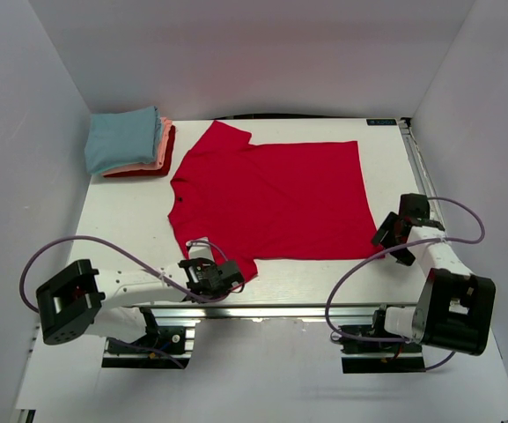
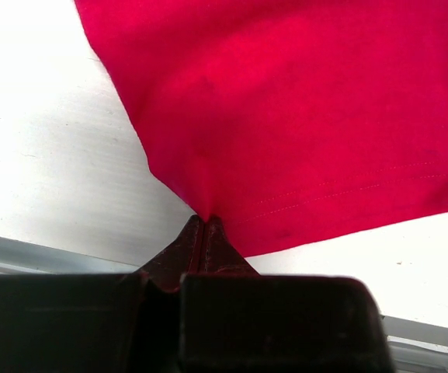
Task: Fold and stack the t-shirts
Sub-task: Grap the side of the flattened tshirt closest away from the robot with both arms, then fold the flattened tshirt in 1/3 of the way
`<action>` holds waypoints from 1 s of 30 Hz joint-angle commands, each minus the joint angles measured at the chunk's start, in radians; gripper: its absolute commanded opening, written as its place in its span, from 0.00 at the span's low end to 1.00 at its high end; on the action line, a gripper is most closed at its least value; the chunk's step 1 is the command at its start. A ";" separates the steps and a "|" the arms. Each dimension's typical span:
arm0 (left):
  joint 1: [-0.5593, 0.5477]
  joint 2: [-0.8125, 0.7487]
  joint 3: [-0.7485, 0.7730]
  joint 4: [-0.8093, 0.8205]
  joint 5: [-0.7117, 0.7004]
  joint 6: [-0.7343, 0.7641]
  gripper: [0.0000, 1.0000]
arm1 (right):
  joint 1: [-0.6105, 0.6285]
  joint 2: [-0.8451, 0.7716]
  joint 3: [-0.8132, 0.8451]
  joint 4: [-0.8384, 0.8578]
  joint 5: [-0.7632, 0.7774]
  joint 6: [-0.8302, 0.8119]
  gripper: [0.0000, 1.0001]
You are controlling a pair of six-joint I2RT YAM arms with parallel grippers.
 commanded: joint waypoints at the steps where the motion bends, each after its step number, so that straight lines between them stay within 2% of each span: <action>1: -0.006 -0.027 -0.013 0.021 -0.012 0.009 0.00 | -0.006 0.031 -0.015 0.004 -0.002 0.008 0.76; 9: -0.006 -0.057 -0.031 0.016 -0.017 -0.010 0.00 | -0.005 0.118 -0.041 0.075 -0.037 0.011 0.75; 15: -0.006 -0.057 -0.036 0.018 -0.016 -0.007 0.00 | -0.003 0.152 -0.038 0.107 -0.040 0.007 0.65; 17: -0.006 -0.051 -0.035 0.018 -0.014 -0.002 0.00 | -0.001 0.160 -0.036 0.115 -0.040 0.002 0.49; 18: -0.006 -0.049 -0.035 0.018 -0.014 -0.002 0.00 | -0.003 0.163 -0.035 0.116 -0.037 0.004 0.45; 20: -0.007 -0.044 -0.033 0.021 -0.013 0.001 0.00 | 0.000 0.164 -0.033 0.123 -0.031 -0.001 0.36; 22: -0.007 -0.043 -0.035 0.022 -0.011 0.002 0.00 | 0.002 0.164 -0.030 0.133 -0.028 -0.004 0.35; 23: -0.006 -0.043 -0.038 0.021 -0.012 0.002 0.00 | 0.005 0.169 -0.024 0.135 -0.026 -0.006 0.29; 24: -0.006 -0.043 -0.038 0.021 -0.013 0.002 0.00 | 0.005 0.172 -0.019 0.133 -0.022 -0.006 0.22; 25: -0.006 -0.043 -0.038 0.016 -0.013 0.001 0.00 | 0.005 0.177 -0.015 0.139 -0.026 -0.015 0.07; 26: -0.006 -0.044 -0.038 0.013 -0.014 -0.001 0.00 | 0.006 0.178 -0.012 0.141 -0.028 -0.015 0.00; 30: -0.006 -0.066 -0.025 -0.019 -0.040 -0.005 0.00 | 0.025 0.180 0.013 0.150 -0.061 -0.032 0.00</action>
